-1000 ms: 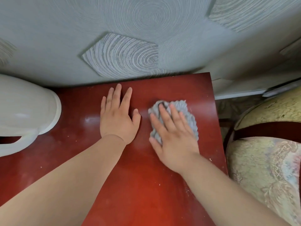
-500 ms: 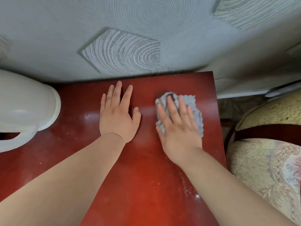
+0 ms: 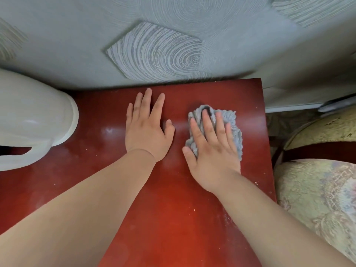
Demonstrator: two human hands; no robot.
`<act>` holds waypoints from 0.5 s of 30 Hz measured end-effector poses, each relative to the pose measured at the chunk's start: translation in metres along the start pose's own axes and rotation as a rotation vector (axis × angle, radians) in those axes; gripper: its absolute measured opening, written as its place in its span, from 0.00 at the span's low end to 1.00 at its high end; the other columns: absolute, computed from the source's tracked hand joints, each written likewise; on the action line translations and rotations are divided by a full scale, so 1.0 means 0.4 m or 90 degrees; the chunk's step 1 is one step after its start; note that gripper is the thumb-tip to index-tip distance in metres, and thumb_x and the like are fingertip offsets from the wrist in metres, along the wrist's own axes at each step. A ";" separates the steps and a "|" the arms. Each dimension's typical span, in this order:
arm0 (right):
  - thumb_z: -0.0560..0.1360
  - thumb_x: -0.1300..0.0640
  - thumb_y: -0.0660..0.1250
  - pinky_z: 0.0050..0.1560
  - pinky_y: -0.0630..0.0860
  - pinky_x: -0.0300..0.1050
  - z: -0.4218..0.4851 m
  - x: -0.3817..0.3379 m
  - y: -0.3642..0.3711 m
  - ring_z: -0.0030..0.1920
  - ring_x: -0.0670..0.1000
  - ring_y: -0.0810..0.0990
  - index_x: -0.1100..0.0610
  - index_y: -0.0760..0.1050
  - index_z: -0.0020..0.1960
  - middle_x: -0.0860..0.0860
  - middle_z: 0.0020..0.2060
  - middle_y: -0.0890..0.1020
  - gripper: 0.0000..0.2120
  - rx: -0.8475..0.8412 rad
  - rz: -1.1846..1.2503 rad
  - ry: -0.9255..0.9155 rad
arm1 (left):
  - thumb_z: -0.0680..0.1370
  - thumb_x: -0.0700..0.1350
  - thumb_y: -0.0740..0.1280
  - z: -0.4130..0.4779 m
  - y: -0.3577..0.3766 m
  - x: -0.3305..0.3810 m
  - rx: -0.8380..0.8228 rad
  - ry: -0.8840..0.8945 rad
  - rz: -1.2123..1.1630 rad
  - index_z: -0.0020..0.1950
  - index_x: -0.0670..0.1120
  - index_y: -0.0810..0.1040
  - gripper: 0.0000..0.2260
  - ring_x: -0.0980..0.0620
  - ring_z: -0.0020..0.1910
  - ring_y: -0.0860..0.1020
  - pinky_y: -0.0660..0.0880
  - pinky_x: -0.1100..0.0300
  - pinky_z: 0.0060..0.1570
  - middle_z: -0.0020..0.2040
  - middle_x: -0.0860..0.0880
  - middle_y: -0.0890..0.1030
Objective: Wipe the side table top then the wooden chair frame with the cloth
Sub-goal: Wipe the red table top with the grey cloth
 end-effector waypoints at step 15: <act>0.82 0.33 0.53 0.79 0.29 0.53 -0.040 -0.004 0.028 0.81 0.53 0.28 0.41 0.39 0.84 0.47 0.83 0.38 0.38 0.003 0.003 0.036 | 0.79 0.56 0.57 -0.008 -0.007 0.002 0.002 0.012 -0.015 0.84 0.52 0.62 0.32 0.43 0.84 0.54 0.48 0.44 0.83 0.85 0.45 0.57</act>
Point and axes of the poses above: each hand's wrist, its own z-axis towards the middle knuckle, its own y-axis out of the palm, x = y × z, the point moved 5 cm from there along z, towards the middle knuckle
